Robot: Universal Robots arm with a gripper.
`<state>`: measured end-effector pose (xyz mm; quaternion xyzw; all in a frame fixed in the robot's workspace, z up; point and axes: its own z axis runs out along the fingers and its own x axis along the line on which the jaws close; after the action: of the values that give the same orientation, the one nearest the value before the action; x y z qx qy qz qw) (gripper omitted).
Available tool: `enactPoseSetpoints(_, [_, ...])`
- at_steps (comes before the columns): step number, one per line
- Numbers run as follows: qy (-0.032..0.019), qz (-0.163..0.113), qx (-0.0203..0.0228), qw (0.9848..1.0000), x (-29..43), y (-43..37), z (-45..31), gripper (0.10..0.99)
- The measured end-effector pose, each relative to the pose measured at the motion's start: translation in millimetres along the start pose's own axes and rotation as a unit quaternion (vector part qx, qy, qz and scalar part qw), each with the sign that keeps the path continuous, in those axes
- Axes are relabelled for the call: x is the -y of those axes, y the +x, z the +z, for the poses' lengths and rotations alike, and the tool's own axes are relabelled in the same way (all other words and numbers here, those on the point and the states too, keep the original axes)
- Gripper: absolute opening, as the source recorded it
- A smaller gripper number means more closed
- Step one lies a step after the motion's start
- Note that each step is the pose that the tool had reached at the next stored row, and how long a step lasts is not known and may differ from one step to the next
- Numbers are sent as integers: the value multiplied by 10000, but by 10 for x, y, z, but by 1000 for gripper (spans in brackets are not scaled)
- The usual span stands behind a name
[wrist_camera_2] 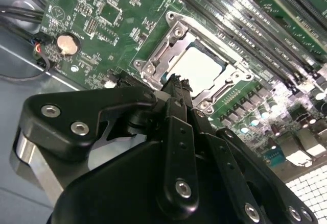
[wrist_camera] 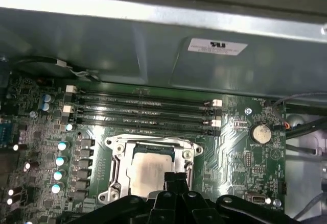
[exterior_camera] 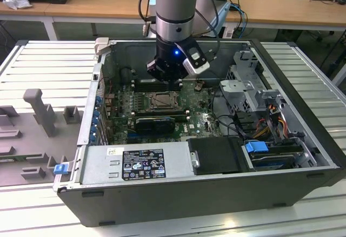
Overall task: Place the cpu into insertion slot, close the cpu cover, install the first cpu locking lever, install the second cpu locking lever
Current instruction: 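Install the second cpu locking lever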
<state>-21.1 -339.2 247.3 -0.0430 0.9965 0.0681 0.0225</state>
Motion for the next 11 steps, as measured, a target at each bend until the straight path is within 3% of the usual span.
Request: enactPoseSetpoints(11, [0, 1, -4, 10000, 231, 20, -23, 106])
